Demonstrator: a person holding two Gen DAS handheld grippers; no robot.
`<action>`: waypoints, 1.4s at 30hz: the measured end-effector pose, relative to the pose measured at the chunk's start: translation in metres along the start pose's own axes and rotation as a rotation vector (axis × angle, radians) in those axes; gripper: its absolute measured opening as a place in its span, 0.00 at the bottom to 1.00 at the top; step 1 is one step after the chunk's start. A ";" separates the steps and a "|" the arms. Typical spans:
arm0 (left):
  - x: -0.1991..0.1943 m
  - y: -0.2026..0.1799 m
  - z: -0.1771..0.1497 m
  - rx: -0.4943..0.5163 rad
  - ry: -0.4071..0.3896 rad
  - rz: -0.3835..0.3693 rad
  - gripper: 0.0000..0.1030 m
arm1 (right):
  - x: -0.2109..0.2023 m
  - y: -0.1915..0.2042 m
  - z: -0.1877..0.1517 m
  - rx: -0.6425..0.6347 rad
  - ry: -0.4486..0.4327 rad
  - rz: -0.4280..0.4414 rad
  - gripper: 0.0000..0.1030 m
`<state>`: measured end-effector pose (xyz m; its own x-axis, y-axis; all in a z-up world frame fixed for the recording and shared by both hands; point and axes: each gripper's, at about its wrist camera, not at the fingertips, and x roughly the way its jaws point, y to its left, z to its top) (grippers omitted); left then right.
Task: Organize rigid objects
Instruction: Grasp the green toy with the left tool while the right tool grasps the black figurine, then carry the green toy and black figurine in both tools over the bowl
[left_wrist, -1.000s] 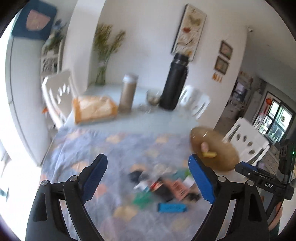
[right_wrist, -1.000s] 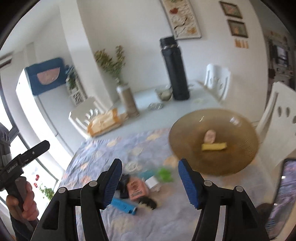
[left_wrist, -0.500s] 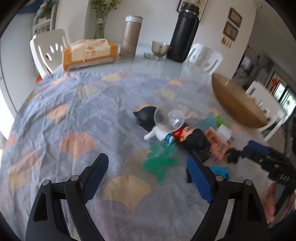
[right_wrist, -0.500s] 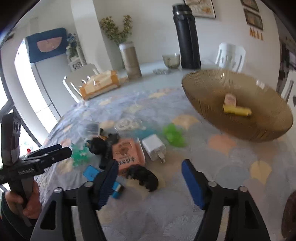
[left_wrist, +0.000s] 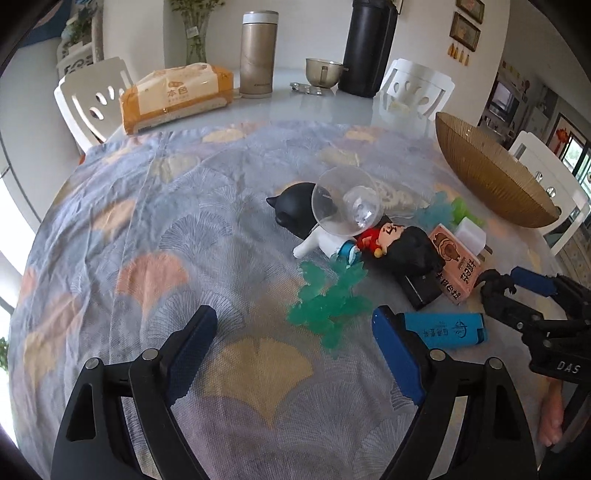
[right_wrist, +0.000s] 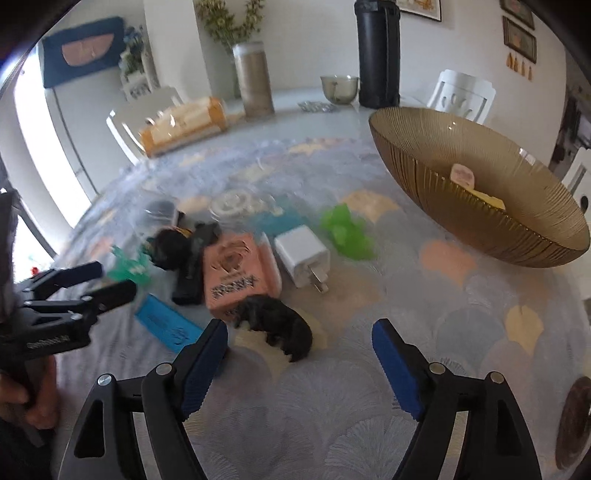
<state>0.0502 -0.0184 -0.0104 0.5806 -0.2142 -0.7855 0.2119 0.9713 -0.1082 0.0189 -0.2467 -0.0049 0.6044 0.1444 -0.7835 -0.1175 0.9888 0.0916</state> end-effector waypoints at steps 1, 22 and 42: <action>0.001 0.000 0.000 -0.003 0.004 0.001 0.82 | 0.001 -0.001 0.000 0.008 0.003 0.000 0.77; -0.029 -0.010 -0.004 0.047 -0.150 -0.076 0.32 | -0.006 0.012 -0.002 -0.076 -0.028 0.064 0.36; -0.032 -0.006 -0.004 0.031 -0.164 -0.086 0.32 | -0.017 -0.014 -0.019 -0.013 0.019 0.099 0.36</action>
<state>0.0272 -0.0169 0.0133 0.6791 -0.3130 -0.6640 0.2889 0.9455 -0.1502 -0.0050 -0.2638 -0.0048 0.5740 0.2409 -0.7827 -0.1864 0.9691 0.1615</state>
